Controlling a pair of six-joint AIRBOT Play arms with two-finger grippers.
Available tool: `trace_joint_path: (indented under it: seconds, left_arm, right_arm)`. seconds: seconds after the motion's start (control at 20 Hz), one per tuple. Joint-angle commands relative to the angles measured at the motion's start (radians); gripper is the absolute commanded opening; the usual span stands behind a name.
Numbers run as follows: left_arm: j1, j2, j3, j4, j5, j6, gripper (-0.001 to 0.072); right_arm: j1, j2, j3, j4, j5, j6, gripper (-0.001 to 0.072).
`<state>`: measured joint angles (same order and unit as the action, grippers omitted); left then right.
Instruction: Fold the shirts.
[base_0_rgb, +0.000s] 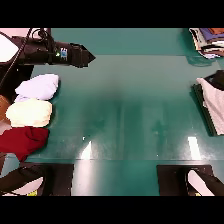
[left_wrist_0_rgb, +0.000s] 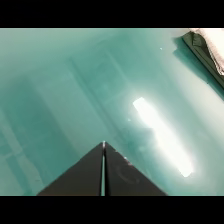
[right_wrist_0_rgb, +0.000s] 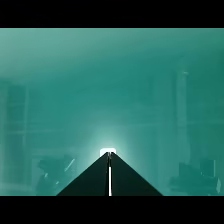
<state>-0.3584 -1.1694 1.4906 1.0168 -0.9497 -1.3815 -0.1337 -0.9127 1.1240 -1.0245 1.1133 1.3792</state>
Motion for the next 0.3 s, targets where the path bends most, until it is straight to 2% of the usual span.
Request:
trace_joint_path:
  seconds: [0.0, 0.25]
  left_arm:
    - [0.0, 0.0, 0.0, -0.001, 0.0, 0.001, 0.0021]
    - [0.0, 0.0, 0.0, 0.0, 0.0, 0.001, 0.0021]
  right_arm:
    - [0.132, 0.001, 0.002, 0.002, -0.059, 0.0, 0.0013]
    - [0.14, 0.001, 0.002, 0.002, -0.044, 0.0, 0.0014]
